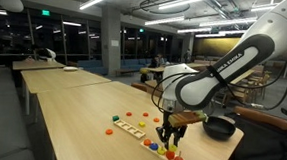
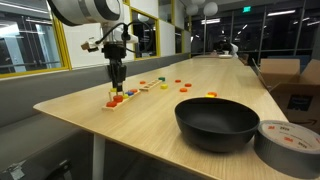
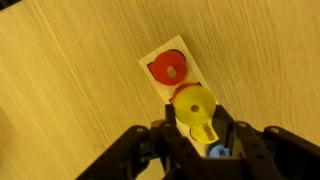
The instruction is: Put a yellow disc on the second rod from the bottom of the wooden rack
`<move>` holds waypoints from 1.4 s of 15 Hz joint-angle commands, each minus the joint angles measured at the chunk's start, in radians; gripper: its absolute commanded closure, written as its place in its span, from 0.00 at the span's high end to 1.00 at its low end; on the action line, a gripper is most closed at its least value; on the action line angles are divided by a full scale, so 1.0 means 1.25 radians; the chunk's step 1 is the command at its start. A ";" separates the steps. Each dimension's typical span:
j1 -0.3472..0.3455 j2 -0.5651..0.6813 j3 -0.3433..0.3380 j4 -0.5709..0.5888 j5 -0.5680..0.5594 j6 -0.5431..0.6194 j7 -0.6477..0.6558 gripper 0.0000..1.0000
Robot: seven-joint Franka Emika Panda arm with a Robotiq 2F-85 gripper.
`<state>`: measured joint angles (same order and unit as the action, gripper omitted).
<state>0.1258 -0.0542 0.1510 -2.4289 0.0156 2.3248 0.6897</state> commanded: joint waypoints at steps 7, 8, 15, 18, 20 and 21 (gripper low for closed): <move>0.001 0.011 0.001 0.010 -0.003 0.004 -0.005 0.25; 0.001 0.012 0.002 0.012 -0.003 0.004 -0.005 0.25; 0.003 0.026 0.005 0.022 -0.010 0.011 0.001 0.25; -0.001 0.037 0.002 0.025 -0.034 0.019 0.010 0.25; -0.004 0.042 -0.003 0.027 -0.053 0.026 0.015 0.25; -0.005 0.044 -0.005 0.027 -0.063 0.029 0.017 0.25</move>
<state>0.1256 -0.0286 0.1525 -2.4111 -0.0201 2.3376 0.6922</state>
